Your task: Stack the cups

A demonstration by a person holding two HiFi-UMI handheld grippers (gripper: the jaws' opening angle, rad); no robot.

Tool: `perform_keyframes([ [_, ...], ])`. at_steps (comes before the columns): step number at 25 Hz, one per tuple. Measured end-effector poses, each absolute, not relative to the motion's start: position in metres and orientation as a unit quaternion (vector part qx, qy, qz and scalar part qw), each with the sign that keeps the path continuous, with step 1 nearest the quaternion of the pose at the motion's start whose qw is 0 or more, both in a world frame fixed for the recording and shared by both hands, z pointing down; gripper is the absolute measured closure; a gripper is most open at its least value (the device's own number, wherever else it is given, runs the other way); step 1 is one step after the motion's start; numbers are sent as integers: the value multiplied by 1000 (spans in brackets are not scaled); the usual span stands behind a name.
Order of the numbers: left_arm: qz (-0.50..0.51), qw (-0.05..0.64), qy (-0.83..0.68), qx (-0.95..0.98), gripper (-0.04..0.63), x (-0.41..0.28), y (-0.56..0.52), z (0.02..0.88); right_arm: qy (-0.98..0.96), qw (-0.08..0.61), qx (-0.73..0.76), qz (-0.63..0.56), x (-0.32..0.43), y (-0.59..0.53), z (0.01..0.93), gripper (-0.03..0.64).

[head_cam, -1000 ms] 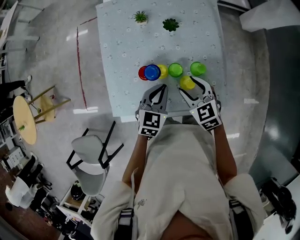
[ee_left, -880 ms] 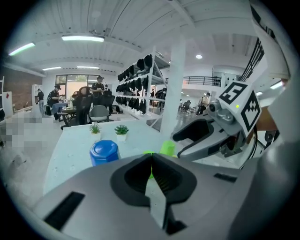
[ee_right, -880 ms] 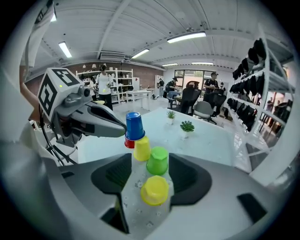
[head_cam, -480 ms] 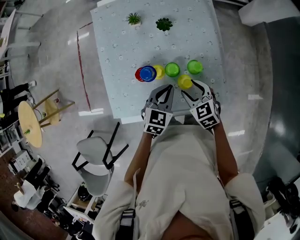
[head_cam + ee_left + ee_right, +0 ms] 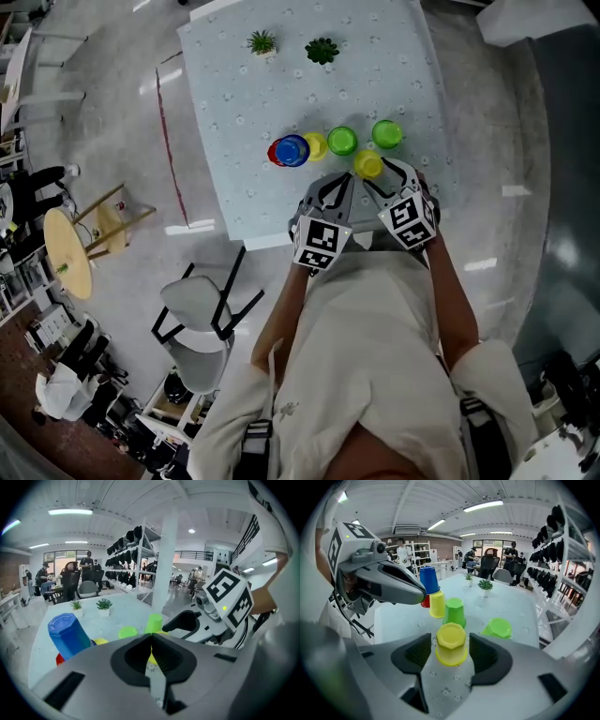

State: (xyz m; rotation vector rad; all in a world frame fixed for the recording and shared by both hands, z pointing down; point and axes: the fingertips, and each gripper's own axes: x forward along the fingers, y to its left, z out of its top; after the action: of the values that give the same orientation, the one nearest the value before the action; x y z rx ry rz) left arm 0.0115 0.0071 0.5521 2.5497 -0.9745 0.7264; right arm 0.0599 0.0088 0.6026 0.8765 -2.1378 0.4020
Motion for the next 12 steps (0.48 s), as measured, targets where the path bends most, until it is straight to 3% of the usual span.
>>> perform_keyframes([
  [9, 256, 158, -338, 892, 580, 17, 6, 554, -842, 398, 327, 158, 58, 8, 619, 357],
  [12, 256, 157, -338, 892, 580, 18, 5, 554, -843, 401, 324, 154, 58, 8, 621, 396],
])
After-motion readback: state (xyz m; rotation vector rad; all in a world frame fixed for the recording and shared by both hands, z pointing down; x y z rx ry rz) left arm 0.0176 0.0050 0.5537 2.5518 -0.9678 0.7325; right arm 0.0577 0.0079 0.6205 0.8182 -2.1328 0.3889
